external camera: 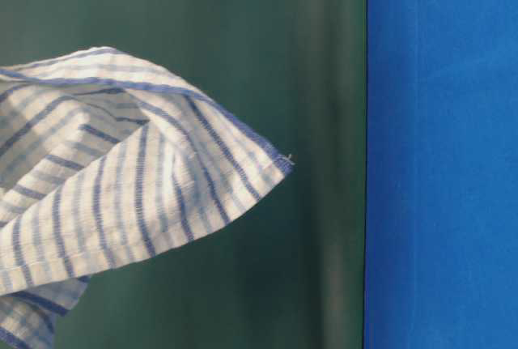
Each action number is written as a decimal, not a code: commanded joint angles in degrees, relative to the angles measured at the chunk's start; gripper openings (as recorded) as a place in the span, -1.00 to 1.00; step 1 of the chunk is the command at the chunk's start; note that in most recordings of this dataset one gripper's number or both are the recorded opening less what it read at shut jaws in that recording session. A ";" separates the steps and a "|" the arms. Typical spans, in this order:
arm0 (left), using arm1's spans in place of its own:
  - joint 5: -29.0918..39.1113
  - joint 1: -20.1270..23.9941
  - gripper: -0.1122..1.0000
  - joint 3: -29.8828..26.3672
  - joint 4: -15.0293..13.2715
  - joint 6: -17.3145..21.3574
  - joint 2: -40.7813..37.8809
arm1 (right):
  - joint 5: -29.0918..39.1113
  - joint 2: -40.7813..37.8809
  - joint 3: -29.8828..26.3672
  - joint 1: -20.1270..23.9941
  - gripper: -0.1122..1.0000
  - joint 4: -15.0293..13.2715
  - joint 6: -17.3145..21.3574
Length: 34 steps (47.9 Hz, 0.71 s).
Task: Lift the towel with both arms.
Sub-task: 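Lift the towel upward and back with both grippers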
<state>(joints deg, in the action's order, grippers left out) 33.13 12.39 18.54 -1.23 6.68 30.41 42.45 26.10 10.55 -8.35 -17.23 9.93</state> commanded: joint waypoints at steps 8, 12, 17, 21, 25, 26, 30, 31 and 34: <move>-0.18 0.18 -0.71 -1.58 0.00 0.18 0.26 | -0.18 0.70 -1.41 0.53 -0.78 0.00 -0.53; -0.26 0.18 -0.71 -1.49 0.00 0.35 0.62 | -0.62 0.70 -1.41 0.53 -0.78 0.00 -0.62; -0.88 0.18 -0.71 -1.49 0.00 0.53 1.05 | -1.93 0.79 -1.32 0.53 -0.77 0.00 -0.62; -1.67 0.18 -0.70 -1.23 0.00 0.53 1.41 | -2.81 0.70 -1.32 0.53 -0.76 -0.09 -0.70; -1.85 0.09 -0.62 -0.97 0.00 0.26 1.76 | -3.08 0.62 -1.32 0.53 -0.70 0.00 -0.26; -1.93 0.09 -0.53 -0.97 0.00 0.18 1.93 | -3.08 0.70 -1.32 0.53 -0.60 -0.09 -0.09; -2.64 0.09 -0.11 -0.26 0.00 -0.18 2.72 | -3.60 0.70 -1.32 0.44 -0.12 -0.18 0.26; -2.81 0.18 0.01 -0.09 0.00 -0.18 2.99 | -3.78 0.70 -1.32 0.53 -0.01 -0.18 0.26; -3.52 0.18 0.37 0.35 0.00 -0.18 3.96 | -3.96 0.79 -1.23 0.53 0.28 -0.18 0.26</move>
<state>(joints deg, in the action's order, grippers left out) 30.76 12.39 19.25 -1.23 6.50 32.96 39.38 26.10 10.46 -7.91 -17.23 10.11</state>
